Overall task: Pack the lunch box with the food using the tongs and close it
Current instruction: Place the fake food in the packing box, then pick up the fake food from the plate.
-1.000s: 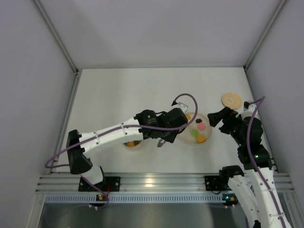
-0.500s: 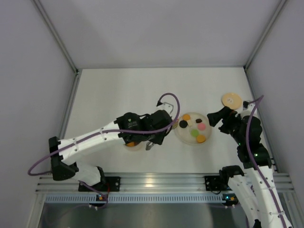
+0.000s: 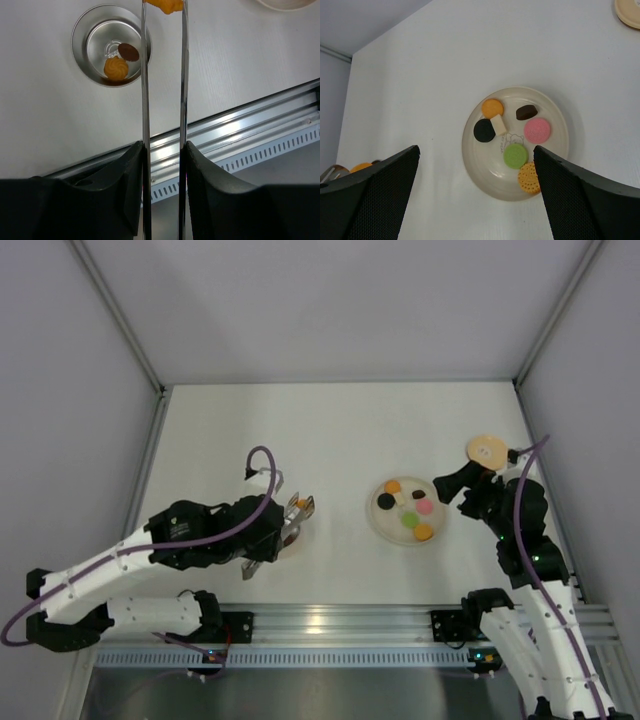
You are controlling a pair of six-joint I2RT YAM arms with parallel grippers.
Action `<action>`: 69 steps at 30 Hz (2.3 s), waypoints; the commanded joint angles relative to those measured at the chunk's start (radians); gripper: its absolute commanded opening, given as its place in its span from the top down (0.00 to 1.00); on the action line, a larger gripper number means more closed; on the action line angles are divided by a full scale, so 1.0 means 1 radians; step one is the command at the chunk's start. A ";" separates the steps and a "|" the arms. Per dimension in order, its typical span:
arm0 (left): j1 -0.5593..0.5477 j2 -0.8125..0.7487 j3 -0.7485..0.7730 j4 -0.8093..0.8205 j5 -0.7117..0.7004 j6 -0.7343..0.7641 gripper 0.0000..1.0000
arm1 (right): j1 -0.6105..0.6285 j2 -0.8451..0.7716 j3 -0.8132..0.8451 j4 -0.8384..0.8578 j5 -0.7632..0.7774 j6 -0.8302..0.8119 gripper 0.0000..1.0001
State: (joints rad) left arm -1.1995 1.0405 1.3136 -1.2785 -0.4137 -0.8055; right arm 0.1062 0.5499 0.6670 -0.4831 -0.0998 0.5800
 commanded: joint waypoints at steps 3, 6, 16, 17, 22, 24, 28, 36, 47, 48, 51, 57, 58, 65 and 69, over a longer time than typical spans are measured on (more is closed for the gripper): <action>-0.005 -0.094 -0.030 -0.148 -0.040 -0.101 0.66 | -0.013 0.013 -0.013 0.084 -0.006 0.009 0.06; -0.005 -0.125 -0.059 -0.176 -0.042 -0.124 0.66 | -0.013 0.019 -0.021 0.100 -0.011 0.018 0.06; -0.005 -0.157 -0.148 -0.199 -0.057 -0.176 0.65 | -0.013 0.030 -0.015 0.097 -0.011 0.006 0.06; -0.005 -0.161 -0.152 -0.197 -0.060 -0.181 0.64 | -0.013 0.028 -0.017 0.095 -0.011 0.004 0.06; -0.005 -0.165 -0.169 -0.196 -0.060 -0.187 0.57 | -0.013 0.028 -0.023 0.098 -0.011 0.007 0.06; -0.005 -0.163 -0.171 -0.194 -0.060 -0.187 0.54 | -0.013 0.028 -0.027 0.100 -0.011 0.009 0.06; -0.005 -0.157 -0.169 -0.191 -0.062 -0.182 0.48 | -0.011 0.024 -0.032 0.100 -0.011 0.007 0.06; -0.005 -0.122 -0.131 -0.168 -0.065 -0.156 0.45 | -0.013 0.015 -0.041 0.097 -0.006 0.006 0.06; -0.005 0.182 0.099 0.072 -0.027 0.051 0.46 | -0.013 -0.010 -0.037 0.074 0.003 0.004 0.06; -0.005 0.234 0.116 0.094 -0.019 0.084 0.45 | -0.013 -0.013 -0.038 0.072 0.006 0.006 0.06; -0.005 0.338 0.177 0.177 0.010 0.141 0.45 | -0.013 -0.025 -0.032 0.055 0.011 -0.002 0.06; -0.005 0.550 0.303 0.303 0.081 0.216 0.45 | -0.013 -0.050 -0.021 0.018 0.023 -0.012 0.06; -0.005 0.573 0.320 0.314 0.091 0.224 0.45 | -0.013 -0.051 -0.018 0.015 0.025 -0.014 0.06; 0.006 0.760 0.476 0.367 0.145 0.264 0.45 | -0.013 -0.074 -0.003 -0.026 0.040 -0.029 0.06; 0.011 0.861 0.556 0.364 0.154 0.278 0.46 | -0.013 -0.090 0.006 -0.049 0.058 -0.042 0.05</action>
State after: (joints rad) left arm -1.1961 1.8652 1.7958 -0.9668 -0.2760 -0.5587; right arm 0.1062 0.4759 0.6289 -0.4995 -0.0689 0.5636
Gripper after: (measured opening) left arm 0.547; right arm 0.945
